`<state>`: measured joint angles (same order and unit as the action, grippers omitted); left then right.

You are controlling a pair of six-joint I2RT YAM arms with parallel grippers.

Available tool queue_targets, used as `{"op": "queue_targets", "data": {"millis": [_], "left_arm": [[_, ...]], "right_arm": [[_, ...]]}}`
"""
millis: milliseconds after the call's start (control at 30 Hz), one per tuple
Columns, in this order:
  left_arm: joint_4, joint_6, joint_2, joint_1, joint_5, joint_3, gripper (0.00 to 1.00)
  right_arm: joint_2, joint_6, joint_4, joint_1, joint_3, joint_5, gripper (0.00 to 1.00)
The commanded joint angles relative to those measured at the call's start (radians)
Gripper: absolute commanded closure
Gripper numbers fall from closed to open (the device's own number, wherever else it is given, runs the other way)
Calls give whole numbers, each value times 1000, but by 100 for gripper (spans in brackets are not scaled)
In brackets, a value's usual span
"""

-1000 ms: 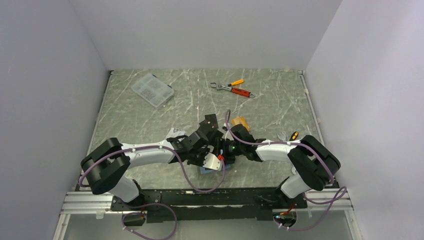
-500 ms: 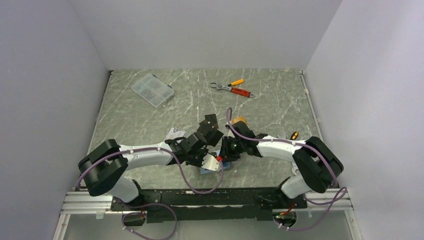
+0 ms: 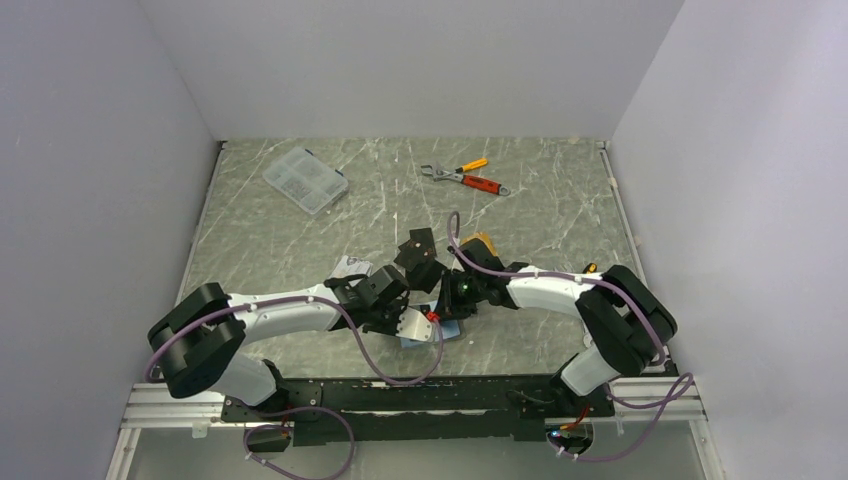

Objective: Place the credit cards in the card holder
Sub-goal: Insert the credit card into the card holder.

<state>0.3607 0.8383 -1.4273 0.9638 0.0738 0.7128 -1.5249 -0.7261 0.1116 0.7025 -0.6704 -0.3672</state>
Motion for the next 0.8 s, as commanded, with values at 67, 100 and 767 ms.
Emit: {"op": "queue_targets", "data": {"millis": [67, 100, 767], "left_arm": [[-13, -28, -31, 1, 16, 17, 86], [-17, -28, -35, 2, 17, 17, 86], [-35, -32, -62, 6, 18, 19, 89]], "right_arm": [[-28, -30, -28, 16, -30, 16, 86], [-28, -33, -32, 16, -30, 13, 87], [-65, -66, -148, 67, -64, -106, 76]]}}
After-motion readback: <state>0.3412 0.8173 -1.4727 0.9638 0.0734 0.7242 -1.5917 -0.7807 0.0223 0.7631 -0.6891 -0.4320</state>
